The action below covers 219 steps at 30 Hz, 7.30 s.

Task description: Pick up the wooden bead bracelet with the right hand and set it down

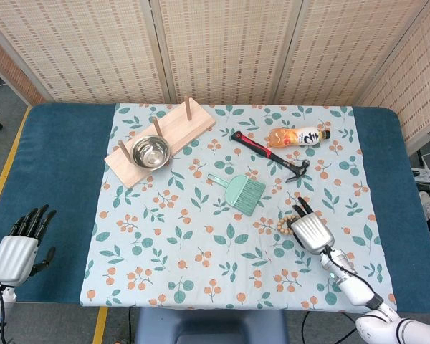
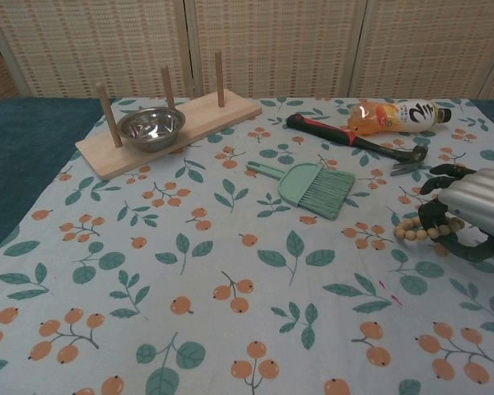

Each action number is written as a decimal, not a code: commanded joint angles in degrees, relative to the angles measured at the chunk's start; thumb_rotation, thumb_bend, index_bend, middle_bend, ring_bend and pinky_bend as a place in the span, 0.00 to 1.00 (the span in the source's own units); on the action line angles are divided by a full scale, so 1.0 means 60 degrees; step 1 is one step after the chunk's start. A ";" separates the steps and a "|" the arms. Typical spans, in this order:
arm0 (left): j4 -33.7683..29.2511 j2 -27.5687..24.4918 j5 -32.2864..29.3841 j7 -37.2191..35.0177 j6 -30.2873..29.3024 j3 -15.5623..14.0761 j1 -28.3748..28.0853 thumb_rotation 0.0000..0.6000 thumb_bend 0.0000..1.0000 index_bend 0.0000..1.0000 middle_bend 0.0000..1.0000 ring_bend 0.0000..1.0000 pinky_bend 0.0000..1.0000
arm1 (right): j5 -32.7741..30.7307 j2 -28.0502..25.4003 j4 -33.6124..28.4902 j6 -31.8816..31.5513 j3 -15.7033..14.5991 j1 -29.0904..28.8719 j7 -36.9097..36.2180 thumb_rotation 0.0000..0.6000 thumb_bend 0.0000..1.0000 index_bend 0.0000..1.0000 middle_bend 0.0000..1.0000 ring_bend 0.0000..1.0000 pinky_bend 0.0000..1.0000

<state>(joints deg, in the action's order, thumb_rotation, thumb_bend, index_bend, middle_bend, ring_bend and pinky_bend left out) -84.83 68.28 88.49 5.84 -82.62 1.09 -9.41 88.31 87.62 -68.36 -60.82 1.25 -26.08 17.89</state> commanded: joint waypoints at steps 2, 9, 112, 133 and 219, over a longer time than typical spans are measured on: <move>-0.0011 -0.0008 0.0026 -0.0013 -0.0022 -0.0006 0.0004 1.00 0.44 0.00 0.00 0.00 0.16 | -0.0132 -0.0104 -0.0228 0.0026 0.0050 -0.0032 -0.0458 1.00 0.49 0.78 0.59 0.16 0.00; -0.0010 0.0012 0.0024 0.0031 -0.0030 -0.0005 0.0007 1.00 0.44 0.00 0.00 0.00 0.16 | -0.2167 -0.1609 -0.3029 0.2663 0.0764 -0.0595 -0.4418 1.00 0.52 0.79 0.60 0.17 0.00; -0.0049 -0.0037 -0.0021 -0.0125 0.0210 -0.0057 -0.0098 1.00 0.44 0.00 0.00 0.00 0.16 | 0.0902 -0.1677 -0.2680 0.0762 -0.0695 -0.0849 -1.7997 0.80 1.00 0.54 0.61 0.17 0.00; -0.0070 -0.0016 -0.0004 -0.0096 0.0242 -0.0068 -0.0125 1.00 0.44 0.00 0.00 0.00 0.16 | 0.0798 -0.1682 -0.2567 0.0629 -0.1035 -0.0971 -1.7564 0.30 0.31 0.51 0.60 0.16 0.00; -0.0067 0.0026 0.0015 0.0012 0.0323 -0.0125 -0.0154 1.00 0.44 0.00 0.00 0.00 0.16 | 0.0950 0.1788 0.3802 -0.2742 -0.0932 0.0356 -0.4740 1.00 0.99 0.50 0.54 0.15 0.00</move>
<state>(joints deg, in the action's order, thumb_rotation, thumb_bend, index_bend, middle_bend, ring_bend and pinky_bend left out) -85.23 68.43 88.59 5.92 -80.69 0.34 -10.33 93.77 98.75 -45.38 -77.26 -3.87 -24.44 -10.44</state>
